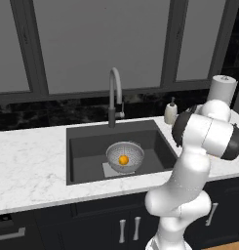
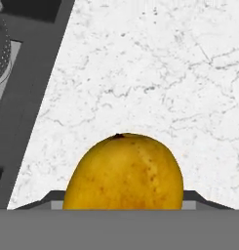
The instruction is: Put the colander in the sink, put the mango, orange in the colander, and turn on the sink faucet and pour water over the colander.
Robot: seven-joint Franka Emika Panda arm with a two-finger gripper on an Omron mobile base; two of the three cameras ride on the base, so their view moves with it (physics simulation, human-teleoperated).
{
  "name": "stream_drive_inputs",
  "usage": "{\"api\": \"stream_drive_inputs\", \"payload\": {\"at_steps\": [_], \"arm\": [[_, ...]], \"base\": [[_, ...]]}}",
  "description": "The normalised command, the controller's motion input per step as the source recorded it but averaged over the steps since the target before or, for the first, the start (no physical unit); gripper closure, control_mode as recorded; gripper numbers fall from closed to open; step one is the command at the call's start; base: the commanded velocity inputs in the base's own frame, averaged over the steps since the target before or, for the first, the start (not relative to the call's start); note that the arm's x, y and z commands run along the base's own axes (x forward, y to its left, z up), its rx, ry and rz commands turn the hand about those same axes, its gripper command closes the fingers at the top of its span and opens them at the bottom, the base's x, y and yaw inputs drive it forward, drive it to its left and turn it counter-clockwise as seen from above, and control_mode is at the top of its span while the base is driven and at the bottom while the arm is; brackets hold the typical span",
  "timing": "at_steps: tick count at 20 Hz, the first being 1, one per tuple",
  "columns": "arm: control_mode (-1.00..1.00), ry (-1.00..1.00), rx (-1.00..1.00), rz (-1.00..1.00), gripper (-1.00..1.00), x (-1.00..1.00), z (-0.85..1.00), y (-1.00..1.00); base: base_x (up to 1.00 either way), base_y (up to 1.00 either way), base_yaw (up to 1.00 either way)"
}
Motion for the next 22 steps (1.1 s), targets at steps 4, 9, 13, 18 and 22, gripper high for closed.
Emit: {"api": "stream_drive_inputs", "payload": {"at_steps": [4,9,13,18,22], "arm": [[-1.0,-0.08,0.0,0.09,1.0,0.0,0.11,1.0],[-1.0,-0.1,0.0,0.14,1.0,0.0,0.11,1.0],[-1.0,-0.11,0.02,0.21,1.0,0.0,0.04,0.97],[-1.0,-0.12,0.04,0.27,1.0,0.0,0.03,0.86],[-1.0,-0.08,0.01,0.25,1.0,0.16,0.0,0.7]], "base": [[0.0,0.0,0.0],[0.0,0.0,0.0],[0.0,0.0,0.0],[0.0,0.0,0.0],[0.0,0.0,0.0]]}}
